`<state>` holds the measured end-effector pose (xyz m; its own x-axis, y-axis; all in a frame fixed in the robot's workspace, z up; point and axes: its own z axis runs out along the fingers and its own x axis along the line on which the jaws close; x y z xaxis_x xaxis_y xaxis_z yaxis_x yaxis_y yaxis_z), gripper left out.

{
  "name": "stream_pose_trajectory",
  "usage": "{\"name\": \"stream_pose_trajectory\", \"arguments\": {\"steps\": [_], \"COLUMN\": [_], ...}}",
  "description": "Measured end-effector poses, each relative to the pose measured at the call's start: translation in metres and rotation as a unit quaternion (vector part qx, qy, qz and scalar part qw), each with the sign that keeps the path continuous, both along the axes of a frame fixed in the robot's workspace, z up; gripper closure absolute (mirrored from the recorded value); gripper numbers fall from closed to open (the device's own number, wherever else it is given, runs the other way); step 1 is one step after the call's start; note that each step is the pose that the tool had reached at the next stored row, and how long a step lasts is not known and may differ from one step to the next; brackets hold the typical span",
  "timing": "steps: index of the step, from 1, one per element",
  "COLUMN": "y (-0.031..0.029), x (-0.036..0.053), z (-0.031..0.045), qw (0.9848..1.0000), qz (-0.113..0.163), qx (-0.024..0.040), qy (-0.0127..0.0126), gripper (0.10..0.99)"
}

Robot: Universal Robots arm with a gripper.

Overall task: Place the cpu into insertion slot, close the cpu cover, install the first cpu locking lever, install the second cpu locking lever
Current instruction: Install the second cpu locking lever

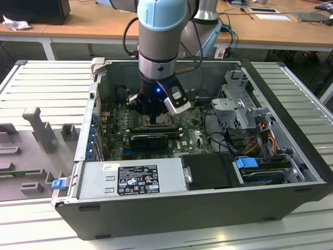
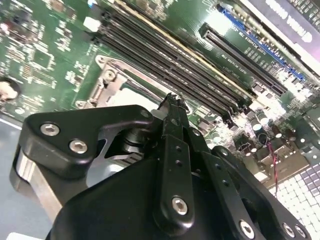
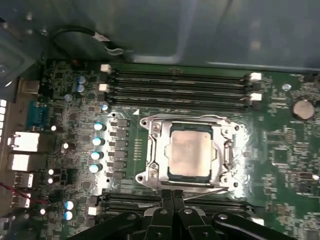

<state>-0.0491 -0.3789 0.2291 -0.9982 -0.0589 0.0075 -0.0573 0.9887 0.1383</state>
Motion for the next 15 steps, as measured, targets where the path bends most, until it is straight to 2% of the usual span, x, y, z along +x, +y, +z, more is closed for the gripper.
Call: {"name": "stream_pose_trajectory", "arguments": {"steps": [3, 7, 8, 10, 12, 15], "y": [0.0, 0.0, -0.0009, -0.0057, -0.0114, -0.015], "x": [-0.0035, -0.0095, -0.0101, -0.0116, -0.0161, -0.0204], "z": [-0.0056, -0.0169, -0.0183, -0.0193, -0.0205, -0.0217], "qw": [1.0, 1.0, 0.9999, 0.9998, 0.9991, 0.9984], "qz": [0.003, 0.008, 0.009, 0.01, 0.011, 0.011], "qx": [0.0004, 0.0008, 0.0052, 0.0189, 0.0417, 0.0555], "qy": [0.0, 0.0001, 0.0001, -0.0003, -0.0005, -0.001], "gripper": [0.98, 0.98, 0.98, 0.98, 0.98, 0.98]}}
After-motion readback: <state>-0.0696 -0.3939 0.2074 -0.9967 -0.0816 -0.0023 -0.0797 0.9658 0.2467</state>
